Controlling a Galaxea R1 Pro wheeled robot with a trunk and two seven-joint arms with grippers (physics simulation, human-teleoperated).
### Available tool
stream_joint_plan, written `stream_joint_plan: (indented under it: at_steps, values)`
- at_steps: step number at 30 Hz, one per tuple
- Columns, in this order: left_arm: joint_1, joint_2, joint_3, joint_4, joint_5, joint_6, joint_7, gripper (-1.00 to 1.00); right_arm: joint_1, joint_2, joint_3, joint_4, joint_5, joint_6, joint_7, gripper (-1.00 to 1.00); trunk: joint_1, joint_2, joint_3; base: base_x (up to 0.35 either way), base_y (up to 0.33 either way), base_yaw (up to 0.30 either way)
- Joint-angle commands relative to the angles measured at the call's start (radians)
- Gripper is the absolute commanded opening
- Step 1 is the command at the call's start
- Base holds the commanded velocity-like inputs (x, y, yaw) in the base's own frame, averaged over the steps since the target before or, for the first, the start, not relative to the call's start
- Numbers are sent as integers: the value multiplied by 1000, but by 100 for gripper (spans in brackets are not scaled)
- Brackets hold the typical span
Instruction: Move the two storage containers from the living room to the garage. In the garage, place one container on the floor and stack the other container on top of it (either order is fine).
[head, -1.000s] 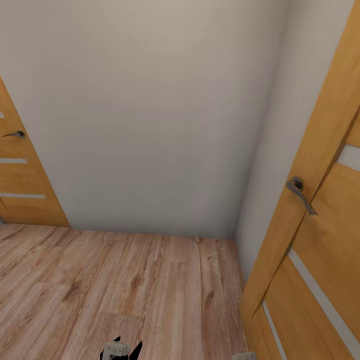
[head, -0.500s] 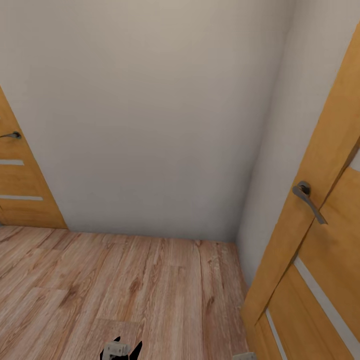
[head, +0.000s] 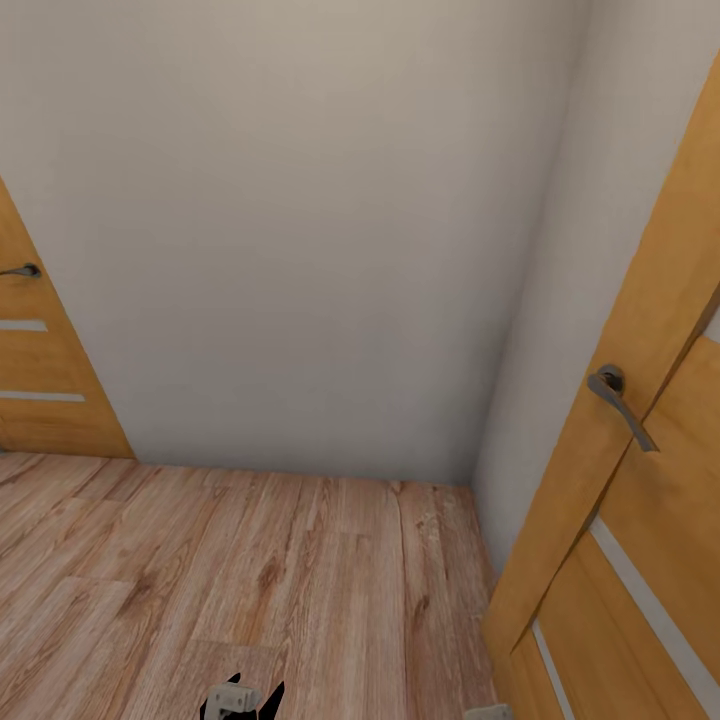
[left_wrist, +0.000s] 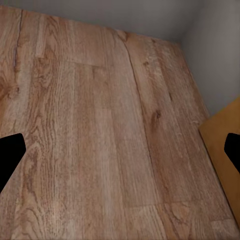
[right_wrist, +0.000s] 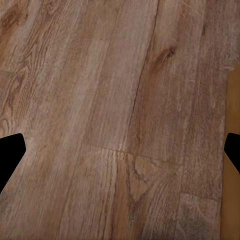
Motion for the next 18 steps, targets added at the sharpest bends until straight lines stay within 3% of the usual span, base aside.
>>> stream_joint_plan:
  at_steps: [1, 18]
  values:
    - [-1, 0, -6, 0, 11, -1, -7, 100, -1, 0, 5, 2, -10, -4, 4, 100, 0, 0, -1, 23, 0, 0]
    - [-1, 0, -6, 0, 10, -1, -7, 100, -3, -2, 4, -19, -9, -6, -1, 100, 0, 0, -1, 4, 0, 0]
